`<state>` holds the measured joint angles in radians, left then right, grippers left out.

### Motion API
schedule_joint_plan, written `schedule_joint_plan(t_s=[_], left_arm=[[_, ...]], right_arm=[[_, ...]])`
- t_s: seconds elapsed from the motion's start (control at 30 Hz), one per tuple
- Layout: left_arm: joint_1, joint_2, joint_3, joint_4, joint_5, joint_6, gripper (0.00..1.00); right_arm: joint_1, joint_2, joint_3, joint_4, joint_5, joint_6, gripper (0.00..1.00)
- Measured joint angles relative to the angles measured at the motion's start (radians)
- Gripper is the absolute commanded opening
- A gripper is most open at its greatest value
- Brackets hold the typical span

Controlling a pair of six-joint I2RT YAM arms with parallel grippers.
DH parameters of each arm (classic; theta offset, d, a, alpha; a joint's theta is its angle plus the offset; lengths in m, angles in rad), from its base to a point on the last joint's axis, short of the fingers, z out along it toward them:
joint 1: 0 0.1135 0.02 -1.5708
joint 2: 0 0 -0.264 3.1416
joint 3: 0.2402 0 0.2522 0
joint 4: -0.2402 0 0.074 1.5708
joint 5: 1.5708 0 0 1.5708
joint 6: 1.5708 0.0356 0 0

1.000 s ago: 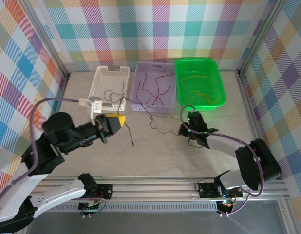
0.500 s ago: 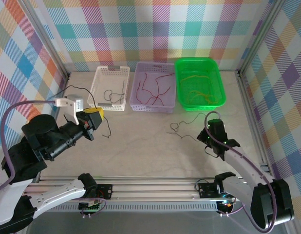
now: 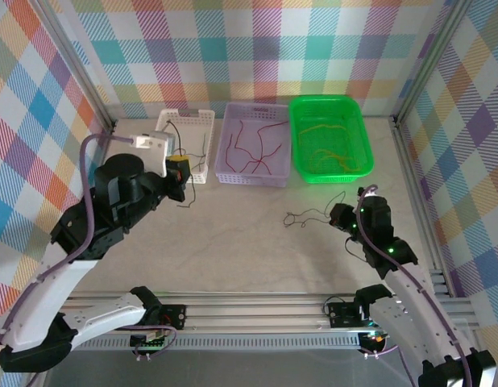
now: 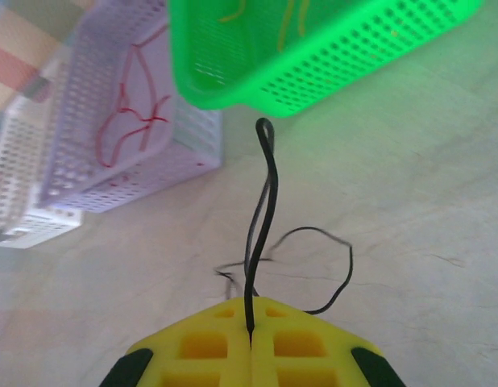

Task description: Untangle the cables

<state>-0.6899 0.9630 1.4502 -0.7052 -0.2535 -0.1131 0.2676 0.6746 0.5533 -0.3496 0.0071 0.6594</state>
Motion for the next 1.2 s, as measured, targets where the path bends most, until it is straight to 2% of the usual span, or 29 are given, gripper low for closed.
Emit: schedule_joint_plan(t_s=[0.27, 0.67, 0.9, 1.2], left_arm=[[0.256, 0.133, 0.002, 0.095, 0.159, -0.016, 0.00], [0.472, 0.374, 0.041, 0.320, 0.346, -0.086, 0.00], [0.536, 0.563, 0.133, 0.412, 0.436, -0.134, 0.00], [0.556, 0.761, 0.227, 0.451, 0.499, -0.160, 0.00]], right_arm=[[0.000, -0.005, 0.171, -0.039, -0.111, -0.036, 0.00], [0.024, 0.060, 0.334, -0.027, -0.304, -0.048, 0.00], [0.089, 0.092, 0.396, 0.017, -0.355, -0.073, 0.00], [0.216, 0.134, 0.468, 0.052, -0.360, -0.139, 0.00]])
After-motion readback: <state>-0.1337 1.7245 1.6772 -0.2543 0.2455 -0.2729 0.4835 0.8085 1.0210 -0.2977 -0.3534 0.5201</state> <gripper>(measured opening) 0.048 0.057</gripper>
